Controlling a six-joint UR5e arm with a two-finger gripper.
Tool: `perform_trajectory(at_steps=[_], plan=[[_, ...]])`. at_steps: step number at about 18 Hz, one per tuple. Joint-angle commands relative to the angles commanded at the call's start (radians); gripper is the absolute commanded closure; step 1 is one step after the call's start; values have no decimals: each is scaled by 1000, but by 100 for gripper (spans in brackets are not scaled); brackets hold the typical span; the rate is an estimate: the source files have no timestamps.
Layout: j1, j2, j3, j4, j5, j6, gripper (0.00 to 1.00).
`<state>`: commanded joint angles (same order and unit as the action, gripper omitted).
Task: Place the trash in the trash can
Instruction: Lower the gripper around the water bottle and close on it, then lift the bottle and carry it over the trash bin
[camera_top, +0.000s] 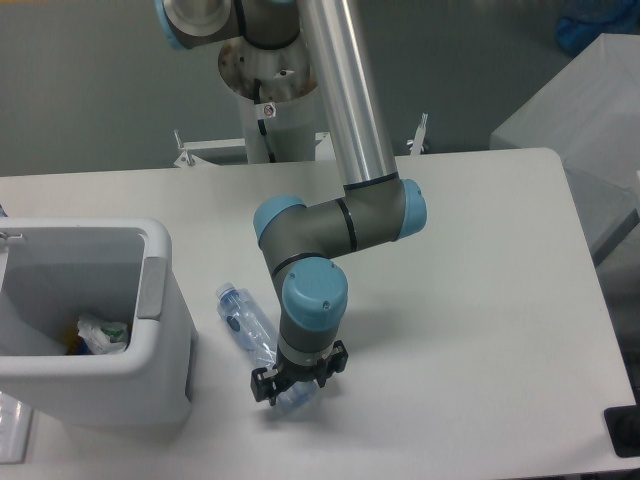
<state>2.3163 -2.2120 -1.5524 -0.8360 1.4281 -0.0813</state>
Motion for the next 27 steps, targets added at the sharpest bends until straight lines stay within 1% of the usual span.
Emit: perform_trajectory(at_steps=[6,8,10,12,14,15,16,18,20,23,25,27], plan=[[2,14,5,3,-3,2,44],[11,44,18,3,-8,2,44],[31,80,57,3,-9,0,44],[48,135,119,11,-11,2,44],[70,178,167,69,-12,3,44],[69,195,187,102,-12,-1,44],[68,202,208,136,-12,-9,44],[69,210,236,175,-12,-15,44],[63,233,255,202,-14,-15,44],[45,293,259,236,-76,-15,44],[35,334,258,238,-116,-15,44],[5,366,249,238,-141,-6,44]])
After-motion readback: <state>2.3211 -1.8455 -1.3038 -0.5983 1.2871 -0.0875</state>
